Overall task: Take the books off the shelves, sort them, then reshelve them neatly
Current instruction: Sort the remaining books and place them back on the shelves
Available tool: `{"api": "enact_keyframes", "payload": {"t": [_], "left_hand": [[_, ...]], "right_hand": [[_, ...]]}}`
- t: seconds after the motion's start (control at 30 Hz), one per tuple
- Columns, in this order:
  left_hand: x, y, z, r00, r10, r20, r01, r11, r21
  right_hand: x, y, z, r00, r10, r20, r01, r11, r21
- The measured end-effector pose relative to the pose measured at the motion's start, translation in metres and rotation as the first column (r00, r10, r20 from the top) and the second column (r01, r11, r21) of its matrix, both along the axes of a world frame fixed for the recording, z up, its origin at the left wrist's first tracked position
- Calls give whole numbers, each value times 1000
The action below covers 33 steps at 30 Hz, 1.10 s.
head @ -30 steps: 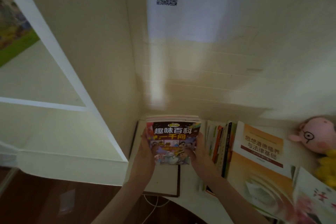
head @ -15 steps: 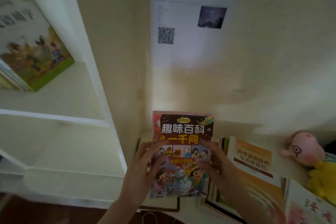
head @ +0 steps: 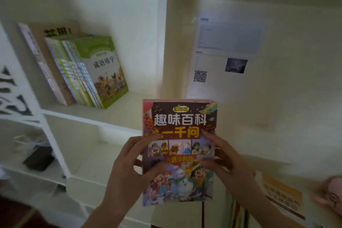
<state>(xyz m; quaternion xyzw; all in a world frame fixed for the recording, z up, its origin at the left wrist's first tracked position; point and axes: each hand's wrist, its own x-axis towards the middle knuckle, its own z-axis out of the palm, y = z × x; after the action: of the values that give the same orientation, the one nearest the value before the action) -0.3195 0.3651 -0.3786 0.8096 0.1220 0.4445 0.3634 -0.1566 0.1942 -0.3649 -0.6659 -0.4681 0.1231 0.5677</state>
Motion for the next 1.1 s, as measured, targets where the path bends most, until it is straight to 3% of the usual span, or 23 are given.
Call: {"api": "enact_keyframes", "payload": {"t": [0.23, 0.37, 0.5, 0.6, 0.67, 0.73, 0.8, 0.93, 1.03, 1.1], "left_hand": [[-55, 46, 32, 970, 217, 111, -221, 975, 27], [-59, 86, 48, 901, 400, 165, -409, 912, 24], [-31, 132, 53, 803, 570, 177, -583, 812, 33], [0, 158, 52, 751, 633, 188, -650, 759, 41], [21, 171, 45, 759, 616, 212, -644, 758, 103], [39, 185, 32, 745, 627, 227, -664, 727, 175], [52, 200, 24, 719, 655, 232, -684, 725, 76], [63, 216, 14, 692, 677, 251, -717, 687, 122], [71, 224, 16, 749, 616, 245, -657, 740, 144], [80, 231, 18, 739, 639, 214, -673, 715, 188]], "right_hand": [[-43, 74, 42, 982, 178, 64, -183, 979, 86], [-60, 150, 62, 954, 301, 3, -297, 939, 173], [-43, 234, 68, 968, 241, 72, -251, 942, 223], [-28, 282, 58, 987, 74, 139, -107, 963, 247], [-24, 301, 39, 989, -44, 140, 21, 987, 158], [-26, 309, 11, 992, -68, 105, 80, 990, -113], [-25, 313, -9, 979, 0, 202, 49, 969, -241], [-17, 314, 0, 977, 109, 182, -59, 963, -261], [-8, 319, 11, 974, 94, 208, -26, 952, -304], [-2, 326, 13, 961, 65, 270, 40, 930, -365]]}}
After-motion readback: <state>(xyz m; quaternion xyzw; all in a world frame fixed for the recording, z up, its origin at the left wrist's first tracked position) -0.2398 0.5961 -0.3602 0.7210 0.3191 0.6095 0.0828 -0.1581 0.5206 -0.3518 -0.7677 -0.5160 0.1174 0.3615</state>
